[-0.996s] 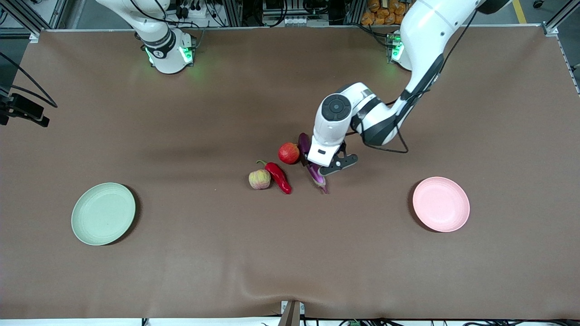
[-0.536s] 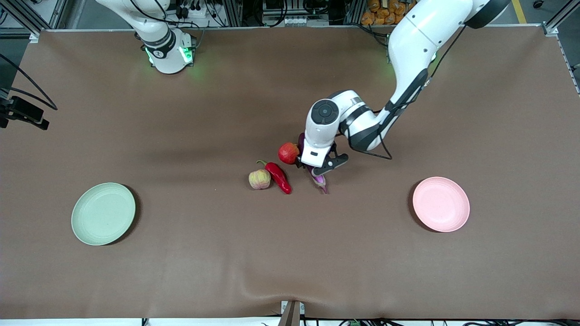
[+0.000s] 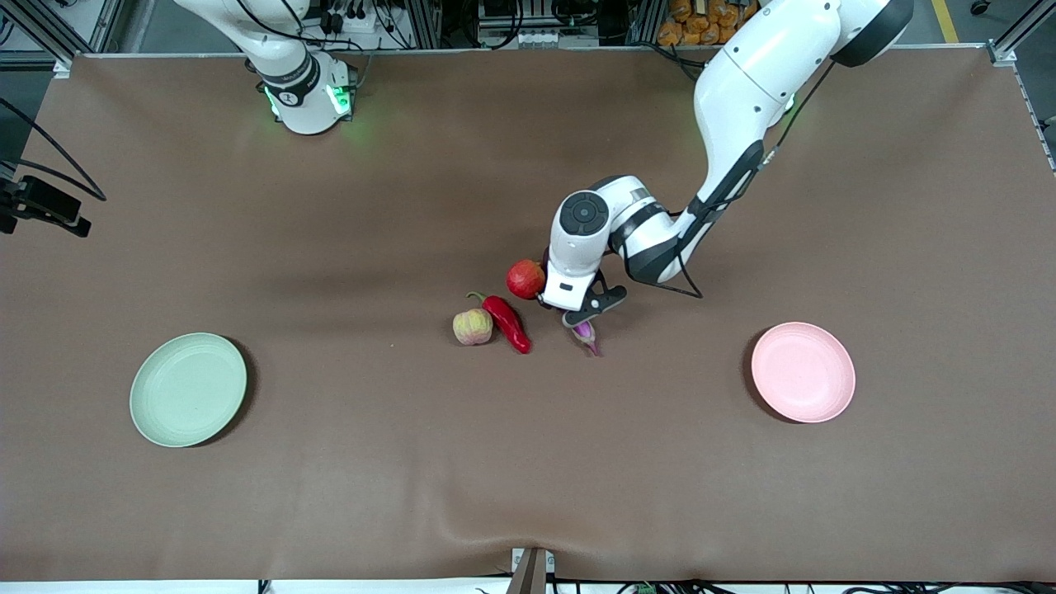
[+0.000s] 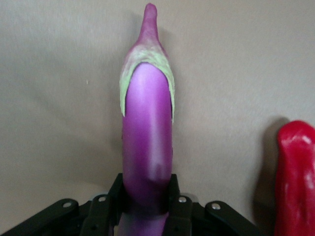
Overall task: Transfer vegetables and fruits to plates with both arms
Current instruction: 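Carry the eggplant to the pink plate while the right gripper reaches the yellow apple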
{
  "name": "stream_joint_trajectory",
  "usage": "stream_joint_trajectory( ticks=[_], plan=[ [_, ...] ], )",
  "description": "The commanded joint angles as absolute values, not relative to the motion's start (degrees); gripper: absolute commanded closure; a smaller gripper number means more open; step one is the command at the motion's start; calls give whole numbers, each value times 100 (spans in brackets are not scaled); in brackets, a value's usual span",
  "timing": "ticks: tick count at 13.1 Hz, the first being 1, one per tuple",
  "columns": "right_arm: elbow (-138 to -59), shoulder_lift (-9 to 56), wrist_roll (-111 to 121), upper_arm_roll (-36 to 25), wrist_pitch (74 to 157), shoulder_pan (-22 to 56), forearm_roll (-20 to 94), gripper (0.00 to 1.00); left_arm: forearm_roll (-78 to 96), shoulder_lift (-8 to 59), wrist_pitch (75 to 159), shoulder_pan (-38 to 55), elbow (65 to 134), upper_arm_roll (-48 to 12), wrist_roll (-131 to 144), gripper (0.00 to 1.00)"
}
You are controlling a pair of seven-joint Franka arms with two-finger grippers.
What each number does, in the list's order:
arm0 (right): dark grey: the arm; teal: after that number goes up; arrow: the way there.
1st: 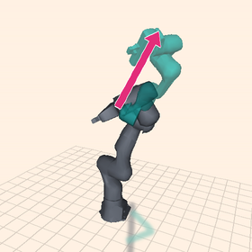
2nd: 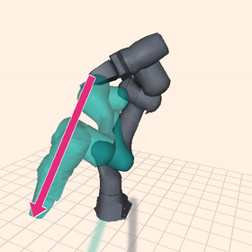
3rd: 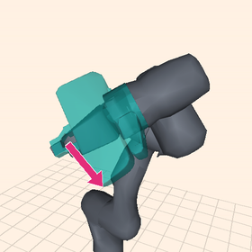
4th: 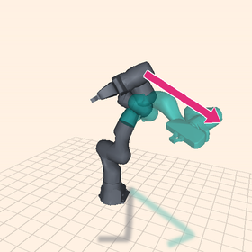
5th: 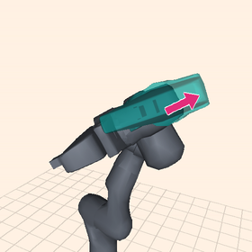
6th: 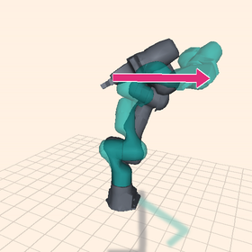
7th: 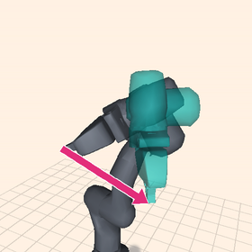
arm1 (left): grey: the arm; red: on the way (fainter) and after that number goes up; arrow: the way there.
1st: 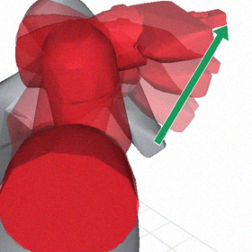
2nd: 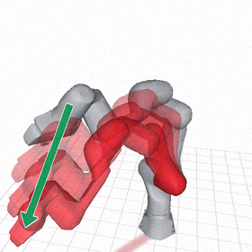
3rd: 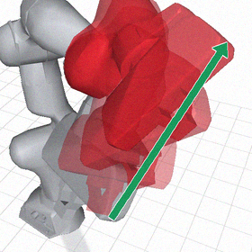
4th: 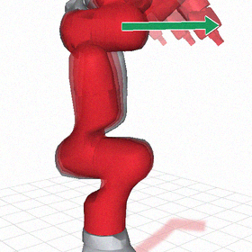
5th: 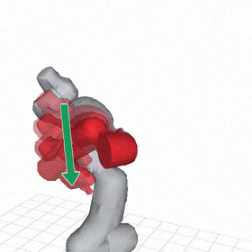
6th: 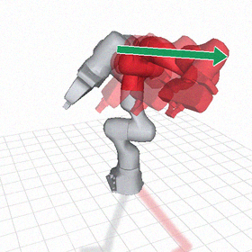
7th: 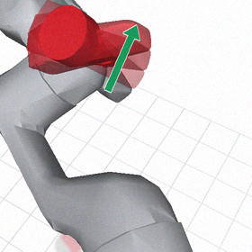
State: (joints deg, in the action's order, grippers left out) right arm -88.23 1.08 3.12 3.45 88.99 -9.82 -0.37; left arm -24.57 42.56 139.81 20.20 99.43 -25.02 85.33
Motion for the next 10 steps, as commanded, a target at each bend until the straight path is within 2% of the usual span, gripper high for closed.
stream_joint_trajectory(
  ticks=[1, 4, 7, 10],
  plan=[
    [-8833, 193, 316, 378, 8886, -976, 44, 0, -2602, 4062, 13922, 1733, 9914, -2514, 8114, 100],
    [-8842, 377, 299, 378, 8877, -941, 44, 0, -2593, 3509, 13116, 1276, 9923, -2558, 7325, 100],
    [-8842, 536, 229, 387, 8772, -467, 44, 0, -2496, 3200, 12736, 504, 9923, -2654, 6130, 100],
    [-8824, 1044, 89, 396, 9025, -115, 542, 0, -2496, 3129, 12394, -716, 9932, -3249, 5030, 100]
  ],
)
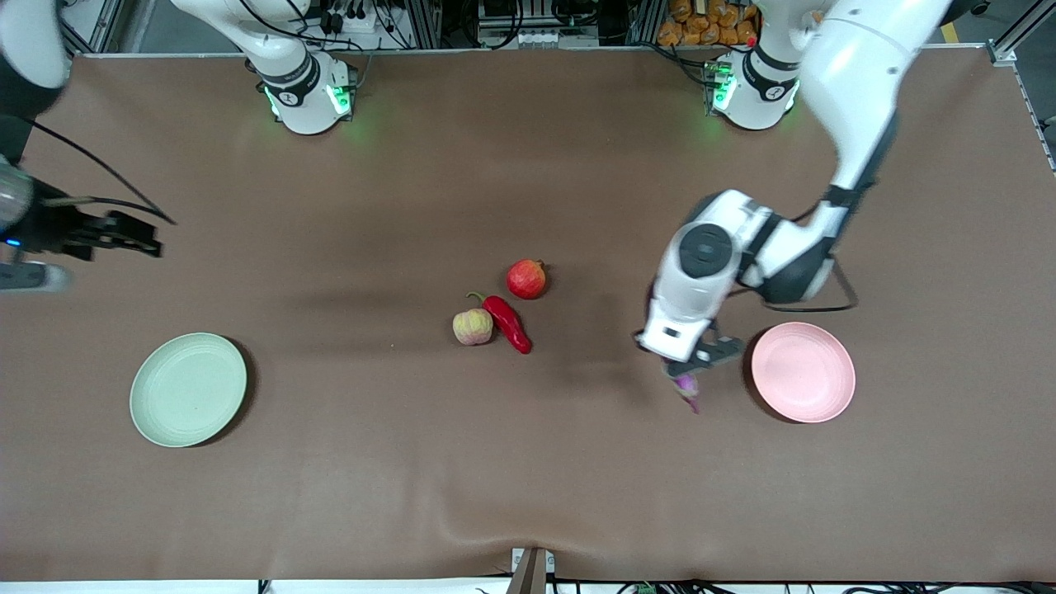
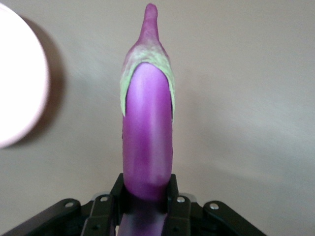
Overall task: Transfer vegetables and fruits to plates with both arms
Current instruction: 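Carry the eggplant to the pink plate while the right gripper reaches the yellow apple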
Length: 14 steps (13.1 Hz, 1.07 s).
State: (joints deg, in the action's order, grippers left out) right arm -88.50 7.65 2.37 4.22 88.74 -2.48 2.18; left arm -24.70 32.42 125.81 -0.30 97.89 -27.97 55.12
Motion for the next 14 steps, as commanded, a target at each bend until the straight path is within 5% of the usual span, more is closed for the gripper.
stream_joint_trajectory(
  ticks=[1, 6, 11, 14],
  plan=[
    [-8824, 1229, -191, 396, 9261, -53, 675, 0, -2496, 3129, 12219, -1104, 9940, -3461, 4697, 100],
    [-8798, 2213, -1754, 396, 10509, 912, 869, 0, -2505, 3094, 12050, -2783, 10476, -4148, 3455, 100],
    [-8780, 3110, -3601, 396, 12231, 1835, 1081, 0, -2592, 3138, 12489, -3401, 11039, -4148, 3305, 100],
    [-8658, 3532, -3902, 387, 12463, 2362, 1037, 0, -2706, 3225, 12629, -3602, 11022, -4131, 3208, 100]
  ],
)
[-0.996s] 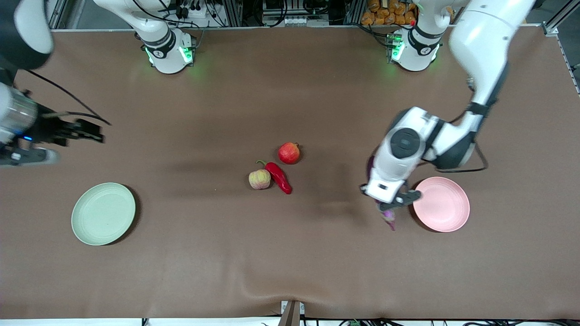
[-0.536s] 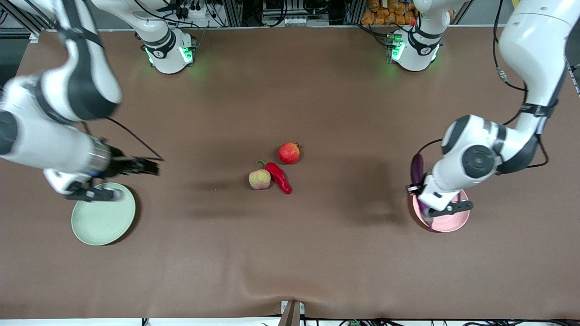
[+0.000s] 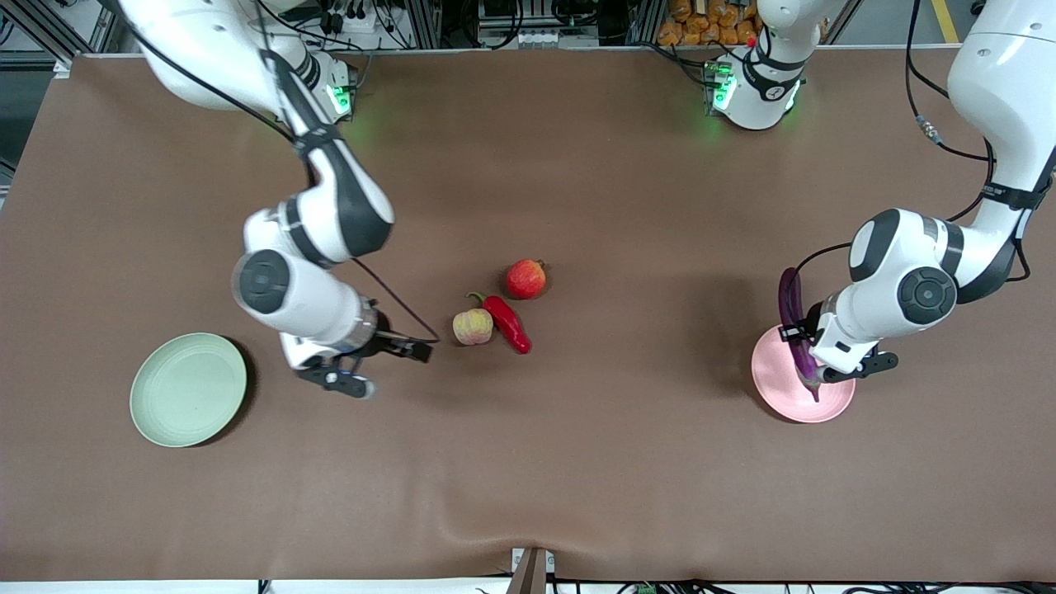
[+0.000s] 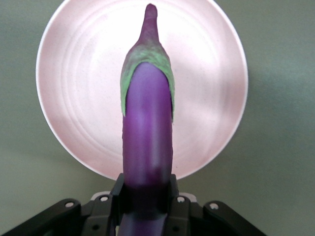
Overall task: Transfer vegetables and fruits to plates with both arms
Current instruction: 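Lower the eggplant onto the pink plate while the right gripper grasps the apple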
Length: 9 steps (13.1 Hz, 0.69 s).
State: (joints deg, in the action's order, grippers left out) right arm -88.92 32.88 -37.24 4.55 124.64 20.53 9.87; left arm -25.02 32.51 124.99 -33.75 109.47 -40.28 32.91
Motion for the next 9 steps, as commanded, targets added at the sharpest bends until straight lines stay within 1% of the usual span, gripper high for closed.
stream_joint_trajectory(
  ticks=[1, 6, 9],
  plan=[
    [-8657, 3620, -3894, 387, 12472, 2434, 1011, 0, -2768, 3252, 12639, -3630, 11004, -4131, 3199, 100],
    [-8736, 3867, -3867, 378, 12656, 2733, 870, 0, -2874, 3506, 12981, -3797, 11004, -4105, 3199, 100],
    [-8736, 4060, -3893, 352, 12726, 2821, 704, 0, -2936, 3586, 12999, -3823, 10986, -4087, 3199, 100]
  ],
)
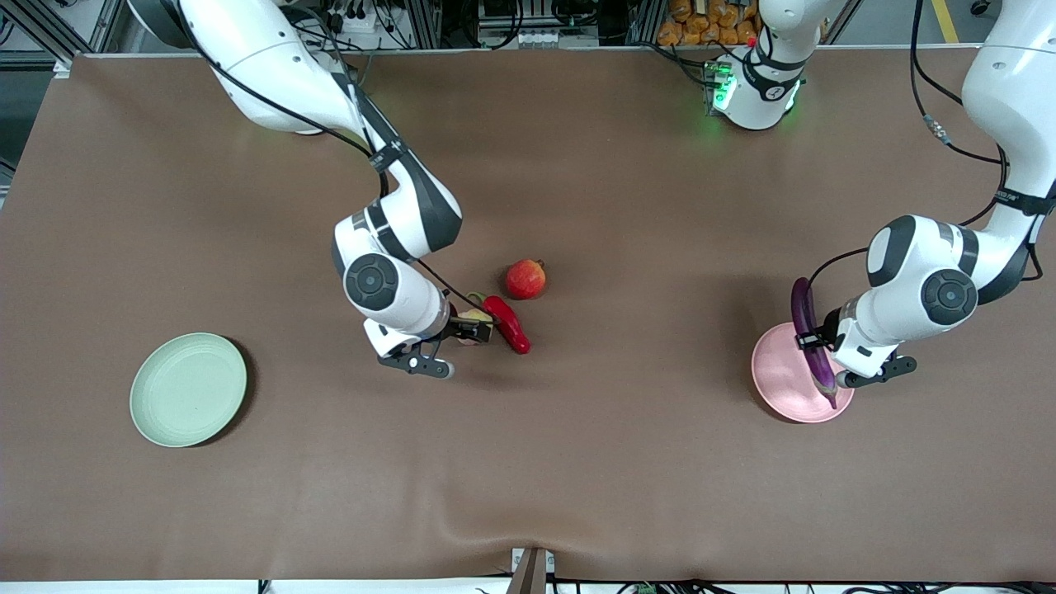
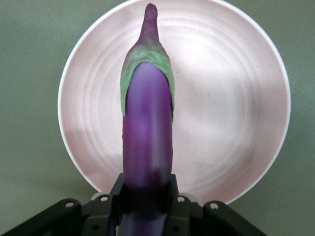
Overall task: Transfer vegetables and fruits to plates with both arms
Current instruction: 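Lower the eggplant onto the pink plate while the right gripper grasps the apple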
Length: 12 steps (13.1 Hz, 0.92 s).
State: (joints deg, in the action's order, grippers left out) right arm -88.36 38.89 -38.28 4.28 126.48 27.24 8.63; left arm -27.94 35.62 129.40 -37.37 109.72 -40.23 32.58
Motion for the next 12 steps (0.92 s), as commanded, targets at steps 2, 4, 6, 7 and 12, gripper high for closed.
stream_joint_trajectory(
  ticks=[2, 4, 6, 7, 12],
  plan=[
    [-8754, 4183, -3902, 352, 12902, 2909, 703, 0, -2936, 3638, 13017, -3815, 10943, -4087, 3199, 100],
    [-8771, 4236, -3902, 352, 12902, 2979, 694, 0, -2979, 3647, 13043, -3806, 10925, -4087, 3190, 95],
    [-8789, 4263, -3902, 343, 12902, 3041, 686, 0, -3119, 3674, 13043, -3814, 10899, -4087, 3190, 85],
    [-8798, 4263, -3868, 343, 12902, 3041, 538, 18, -3146, 3674, 13043, -3823, 10898, -4087, 3182, 79],
    [-8430, 4062, -3832, 352, 11913, 2611, 167, 100, -3146, 3700, 13043, -3849, 10828, -4087, 3138, 0]
  ],
)
